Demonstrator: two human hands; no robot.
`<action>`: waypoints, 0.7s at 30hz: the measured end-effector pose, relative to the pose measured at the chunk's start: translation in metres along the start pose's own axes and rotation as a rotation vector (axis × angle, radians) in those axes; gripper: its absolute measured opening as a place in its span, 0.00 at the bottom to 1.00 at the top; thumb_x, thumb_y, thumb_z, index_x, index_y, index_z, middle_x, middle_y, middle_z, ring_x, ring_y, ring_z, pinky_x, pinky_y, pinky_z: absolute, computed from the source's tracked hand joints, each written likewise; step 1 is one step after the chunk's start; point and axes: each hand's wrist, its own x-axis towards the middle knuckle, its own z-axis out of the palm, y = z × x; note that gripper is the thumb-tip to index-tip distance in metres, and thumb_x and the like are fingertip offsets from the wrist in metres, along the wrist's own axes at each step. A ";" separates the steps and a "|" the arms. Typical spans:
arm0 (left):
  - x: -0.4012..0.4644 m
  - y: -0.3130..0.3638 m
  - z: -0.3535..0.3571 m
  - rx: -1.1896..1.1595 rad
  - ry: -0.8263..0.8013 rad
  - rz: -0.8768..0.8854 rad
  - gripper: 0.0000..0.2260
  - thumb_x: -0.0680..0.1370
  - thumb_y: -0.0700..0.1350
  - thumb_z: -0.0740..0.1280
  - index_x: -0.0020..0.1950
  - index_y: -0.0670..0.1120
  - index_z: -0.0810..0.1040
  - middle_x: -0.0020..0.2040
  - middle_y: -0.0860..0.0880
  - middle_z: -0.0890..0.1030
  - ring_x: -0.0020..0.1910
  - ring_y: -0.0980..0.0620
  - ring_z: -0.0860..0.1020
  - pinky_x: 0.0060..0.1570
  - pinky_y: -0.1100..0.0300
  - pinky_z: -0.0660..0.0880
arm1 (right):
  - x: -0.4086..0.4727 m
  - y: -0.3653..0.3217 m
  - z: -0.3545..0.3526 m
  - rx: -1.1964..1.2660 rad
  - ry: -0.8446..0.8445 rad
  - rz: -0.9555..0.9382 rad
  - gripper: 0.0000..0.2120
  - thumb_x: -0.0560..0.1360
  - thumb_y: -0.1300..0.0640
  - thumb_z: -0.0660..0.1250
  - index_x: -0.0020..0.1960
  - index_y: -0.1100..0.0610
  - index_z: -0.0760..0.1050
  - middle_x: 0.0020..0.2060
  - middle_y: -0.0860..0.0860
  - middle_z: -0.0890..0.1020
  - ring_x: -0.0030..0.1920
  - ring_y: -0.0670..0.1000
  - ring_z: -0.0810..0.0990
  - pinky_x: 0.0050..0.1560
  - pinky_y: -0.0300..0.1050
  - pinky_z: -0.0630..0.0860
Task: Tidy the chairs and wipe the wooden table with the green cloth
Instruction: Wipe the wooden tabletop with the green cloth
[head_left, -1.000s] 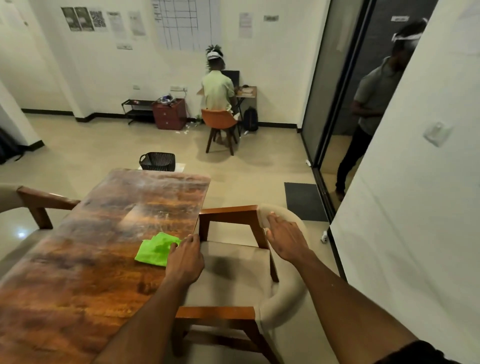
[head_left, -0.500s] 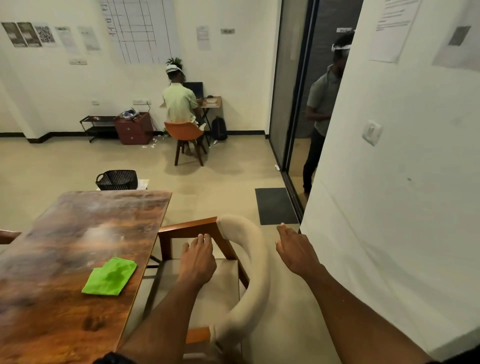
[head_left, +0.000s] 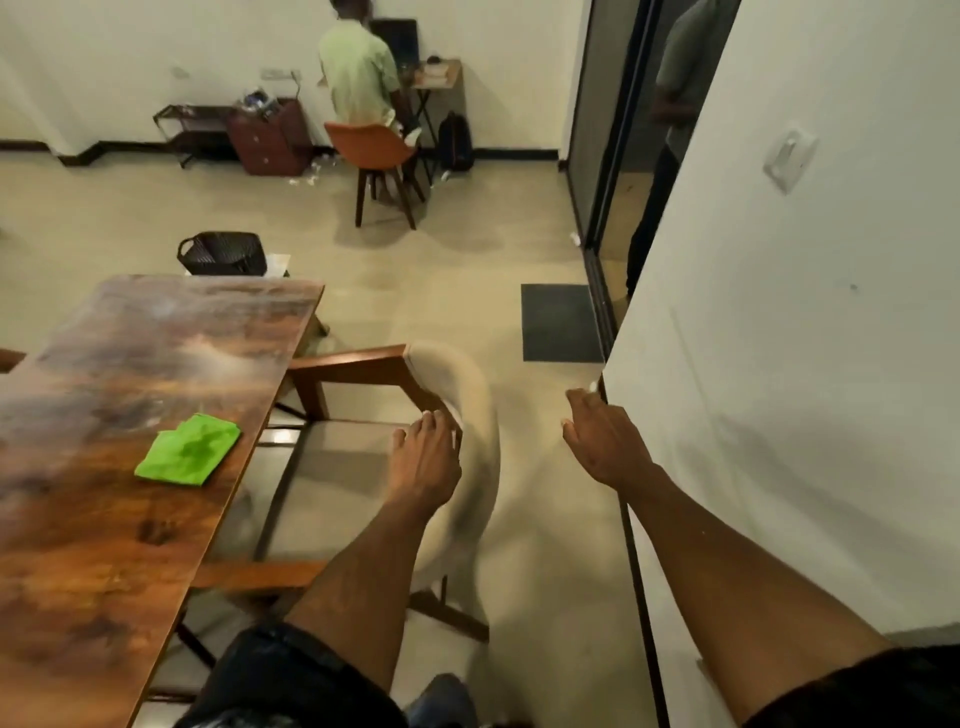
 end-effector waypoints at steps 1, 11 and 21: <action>-0.001 0.001 0.007 -0.002 -0.026 -0.024 0.21 0.84 0.45 0.59 0.77 0.44 0.66 0.74 0.45 0.74 0.74 0.45 0.72 0.71 0.47 0.66 | 0.000 0.004 0.008 0.002 -0.017 -0.006 0.20 0.85 0.55 0.65 0.73 0.65 0.73 0.68 0.63 0.80 0.65 0.65 0.82 0.65 0.60 0.79; 0.052 0.005 0.058 -0.084 -0.144 -0.231 0.21 0.86 0.45 0.56 0.78 0.40 0.65 0.74 0.41 0.74 0.72 0.41 0.74 0.72 0.46 0.67 | 0.068 0.028 0.039 0.013 -0.174 -0.072 0.22 0.87 0.52 0.61 0.77 0.61 0.69 0.75 0.60 0.75 0.73 0.62 0.77 0.72 0.56 0.74; 0.157 0.015 0.066 -0.274 -0.156 -0.439 0.21 0.87 0.46 0.53 0.80 0.42 0.64 0.77 0.42 0.72 0.75 0.40 0.71 0.76 0.44 0.65 | 0.218 0.050 0.026 -0.057 -0.265 -0.208 0.23 0.87 0.52 0.59 0.79 0.60 0.66 0.76 0.59 0.74 0.74 0.60 0.75 0.74 0.55 0.71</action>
